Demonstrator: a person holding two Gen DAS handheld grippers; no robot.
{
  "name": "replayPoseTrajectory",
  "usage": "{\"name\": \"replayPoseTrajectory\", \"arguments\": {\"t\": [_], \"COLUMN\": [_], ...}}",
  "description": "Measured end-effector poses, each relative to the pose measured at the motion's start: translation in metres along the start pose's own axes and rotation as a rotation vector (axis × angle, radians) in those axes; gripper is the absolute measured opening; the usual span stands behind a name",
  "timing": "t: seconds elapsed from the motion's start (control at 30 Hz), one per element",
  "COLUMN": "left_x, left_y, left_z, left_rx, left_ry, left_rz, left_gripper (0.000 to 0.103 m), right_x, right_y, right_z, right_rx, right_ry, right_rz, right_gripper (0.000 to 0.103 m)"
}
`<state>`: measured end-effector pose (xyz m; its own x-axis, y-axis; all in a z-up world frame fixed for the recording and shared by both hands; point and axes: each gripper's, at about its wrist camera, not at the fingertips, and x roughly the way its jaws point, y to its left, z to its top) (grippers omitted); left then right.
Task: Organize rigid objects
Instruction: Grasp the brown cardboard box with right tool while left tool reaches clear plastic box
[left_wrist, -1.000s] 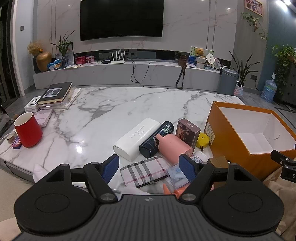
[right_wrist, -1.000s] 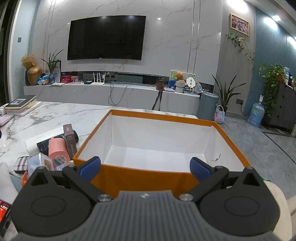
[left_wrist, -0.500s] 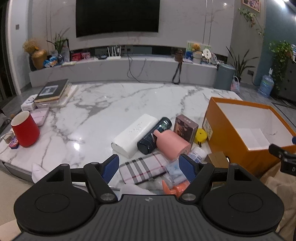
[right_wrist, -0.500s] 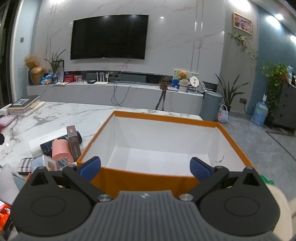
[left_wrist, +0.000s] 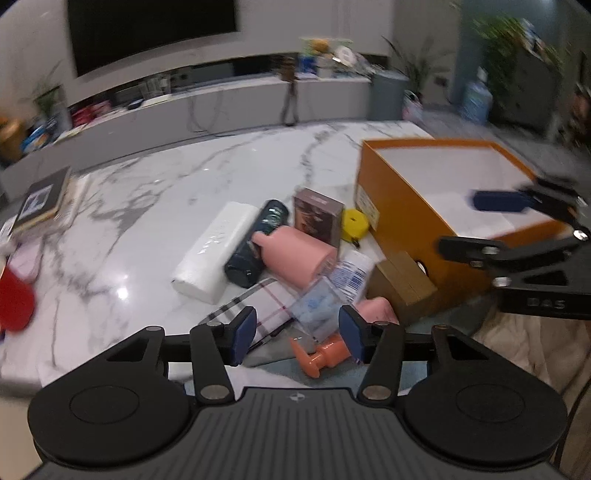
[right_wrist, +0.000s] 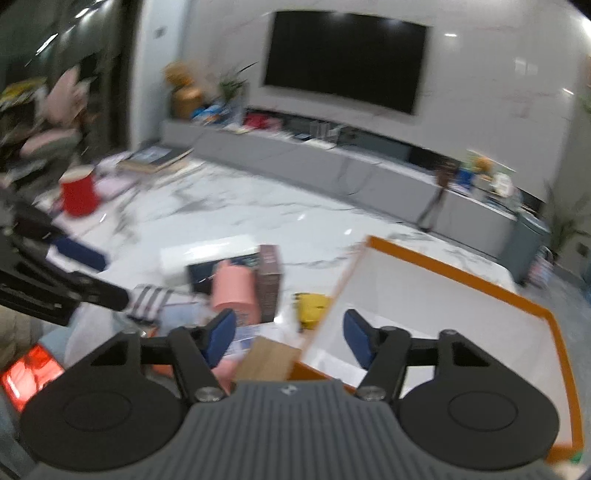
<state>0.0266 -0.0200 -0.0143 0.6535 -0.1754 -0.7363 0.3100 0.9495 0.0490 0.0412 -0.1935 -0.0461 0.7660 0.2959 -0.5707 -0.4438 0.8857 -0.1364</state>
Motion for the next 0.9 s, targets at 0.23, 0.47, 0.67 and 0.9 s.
{"name": "replayPoseTrajectory", "arguments": {"t": [0.23,0.47,0.67,0.9], "left_x": [0.027,0.055,0.077,0.089], "left_y": [-0.016,-0.019,-0.015,-0.012], "left_z": [0.008,0.011,0.011,0.012], "left_rx": [0.282,0.388,0.417,0.411], "left_ry": [0.047,0.077,0.129,0.154], "left_rz": [-0.074,-0.148,-0.186,-0.203], "left_gripper": [0.062,0.070,0.071,0.073], "right_x": [0.042,0.078,0.102,0.121], "right_y": [0.010,0.000,0.008,0.012], "right_z": [0.026,0.036,0.037,0.038], "right_rx": [-0.242,-0.443,-0.640,-0.694], "right_ry": [0.205,0.385,0.501,0.577], "right_rz": [0.181,0.306,0.416,0.516], "right_gripper": [0.053,0.053,0.059,0.072]}}
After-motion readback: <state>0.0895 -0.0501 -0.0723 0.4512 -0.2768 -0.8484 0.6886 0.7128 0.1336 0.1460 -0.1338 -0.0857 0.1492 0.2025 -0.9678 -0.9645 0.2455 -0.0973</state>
